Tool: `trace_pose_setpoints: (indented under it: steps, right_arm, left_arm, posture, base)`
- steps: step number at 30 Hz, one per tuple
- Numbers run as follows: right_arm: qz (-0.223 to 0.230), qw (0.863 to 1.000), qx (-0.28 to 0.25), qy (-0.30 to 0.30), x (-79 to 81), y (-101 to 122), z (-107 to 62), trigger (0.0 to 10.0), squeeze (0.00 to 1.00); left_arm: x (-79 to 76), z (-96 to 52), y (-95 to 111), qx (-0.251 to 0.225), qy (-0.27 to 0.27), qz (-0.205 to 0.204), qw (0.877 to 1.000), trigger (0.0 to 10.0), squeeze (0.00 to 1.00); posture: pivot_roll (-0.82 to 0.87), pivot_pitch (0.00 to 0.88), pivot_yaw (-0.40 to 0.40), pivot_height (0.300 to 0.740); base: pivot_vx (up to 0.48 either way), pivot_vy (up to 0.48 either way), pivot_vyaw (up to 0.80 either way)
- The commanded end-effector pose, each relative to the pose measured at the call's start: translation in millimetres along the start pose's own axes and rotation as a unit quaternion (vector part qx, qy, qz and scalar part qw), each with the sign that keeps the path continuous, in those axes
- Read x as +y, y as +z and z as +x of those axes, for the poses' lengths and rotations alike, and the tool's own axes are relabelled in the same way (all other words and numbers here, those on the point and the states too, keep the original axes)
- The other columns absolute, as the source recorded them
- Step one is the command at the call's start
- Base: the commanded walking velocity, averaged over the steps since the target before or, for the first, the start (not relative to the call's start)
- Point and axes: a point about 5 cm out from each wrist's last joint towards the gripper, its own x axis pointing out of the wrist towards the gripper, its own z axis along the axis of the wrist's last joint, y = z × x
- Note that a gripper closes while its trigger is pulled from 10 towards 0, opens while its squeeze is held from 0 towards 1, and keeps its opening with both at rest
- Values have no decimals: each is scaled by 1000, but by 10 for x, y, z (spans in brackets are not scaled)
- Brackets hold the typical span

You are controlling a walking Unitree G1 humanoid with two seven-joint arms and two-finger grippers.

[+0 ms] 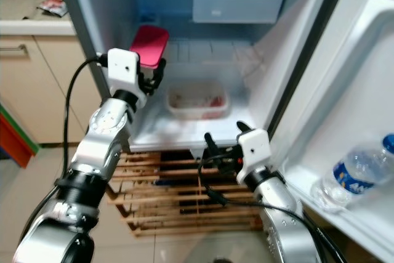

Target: Restocking fridge

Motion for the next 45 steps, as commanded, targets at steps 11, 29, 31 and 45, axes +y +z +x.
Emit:
trace_pose_setpoints:
  steps: [11,29,31,45]
  right_arm:
    - [2,1000,3,12,77,57,-124,10000,0]
    - [-12,999,1,41,203,134,-234,10000,0]
    - [-10,999,3,40,213,132,-251,10000,0]
    - [-8,998,50,23,238,87,-667,10000,0]
  left_arm:
    - [-11,-176,12,19,45,-32,998,10000,0]
    - [-69,271,283,-33,46,22,998,10000,0]
    - [-51,309,293,-29,50,21,998,10000,0]
    - [277,565,458,-22,119,26,992,10000,0]
  posture:
    - [-109,0,-14,740]
    - [-165,1,4,740]
    - [-171,7,5,740]
    - [-272,106,-21,740]
  base:
    - [0,0,0]
    - [0,0,0]
    - [0,0,0]
    - [0,0,0]
